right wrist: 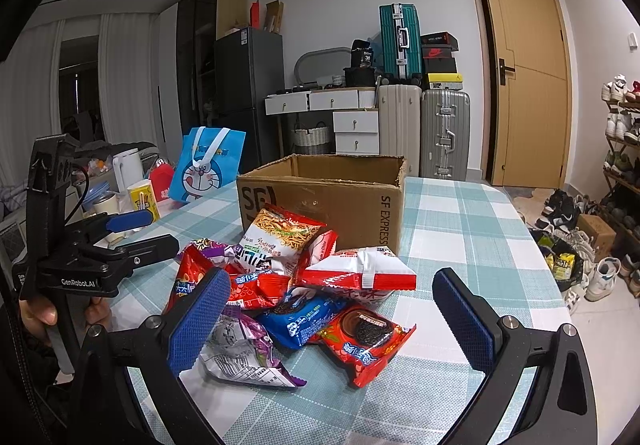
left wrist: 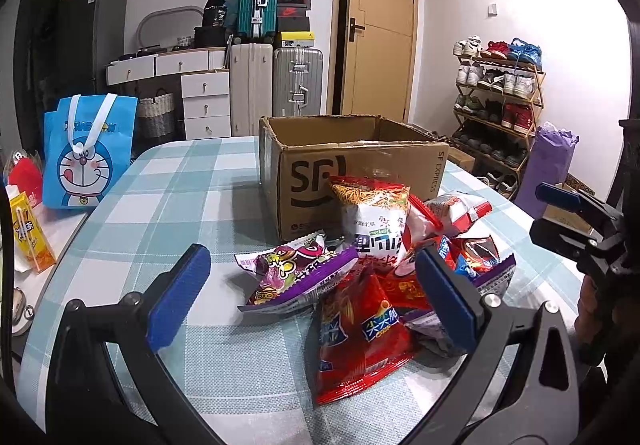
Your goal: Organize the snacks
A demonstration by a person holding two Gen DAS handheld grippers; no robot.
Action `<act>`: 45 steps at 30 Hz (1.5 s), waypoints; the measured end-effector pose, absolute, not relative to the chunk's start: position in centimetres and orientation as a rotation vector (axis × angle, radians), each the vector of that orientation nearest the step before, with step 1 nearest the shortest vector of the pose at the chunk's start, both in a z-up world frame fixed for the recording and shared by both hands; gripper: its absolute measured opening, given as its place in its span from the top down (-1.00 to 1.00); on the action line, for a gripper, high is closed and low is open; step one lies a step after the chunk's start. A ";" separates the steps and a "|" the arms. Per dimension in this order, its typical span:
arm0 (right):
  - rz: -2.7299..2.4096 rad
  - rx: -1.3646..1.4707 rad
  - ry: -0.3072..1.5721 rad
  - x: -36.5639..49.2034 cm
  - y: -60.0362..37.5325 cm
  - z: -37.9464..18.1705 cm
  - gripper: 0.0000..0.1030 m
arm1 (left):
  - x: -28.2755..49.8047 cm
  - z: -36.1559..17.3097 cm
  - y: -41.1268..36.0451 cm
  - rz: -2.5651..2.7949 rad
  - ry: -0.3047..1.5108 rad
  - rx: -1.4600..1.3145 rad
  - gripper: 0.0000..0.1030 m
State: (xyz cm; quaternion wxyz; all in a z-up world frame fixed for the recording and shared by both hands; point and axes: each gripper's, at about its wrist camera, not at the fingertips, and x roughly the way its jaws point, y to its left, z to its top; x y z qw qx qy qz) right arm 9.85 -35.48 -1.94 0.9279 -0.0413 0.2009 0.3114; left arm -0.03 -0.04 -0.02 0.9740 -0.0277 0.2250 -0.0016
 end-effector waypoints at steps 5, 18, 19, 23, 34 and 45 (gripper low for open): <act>0.639 -0.085 0.412 9.9 -35.6 -1.9 -1.00 | 0.0 0.0 0.0 -0.007 0.454 -0.056 -0.98; 0.640 -0.087 0.415 10.0 -35.3 -2.1 -1.00 | 0.0 -0.1 -0.2 -0.009 0.456 -0.054 -0.98; 0.641 -0.087 0.414 10.0 -35.3 -2.0 -1.00 | 0.0 -0.1 -0.2 -0.008 0.456 -0.053 -0.98; 0.641 -0.088 0.414 10.0 -35.4 -2.0 -1.00 | 0.0 -0.1 -0.1 -0.008 0.457 -0.054 -0.98; 0.625 -0.090 0.429 10.4 -35.3 -2.2 -1.00 | 0.1 -0.2 -0.1 0.002 0.463 -0.056 -0.98; 0.596 -0.076 0.475 11.1 -35.7 -2.3 -1.00 | 0.6 -0.5 1.1 0.026 0.510 -0.100 -0.98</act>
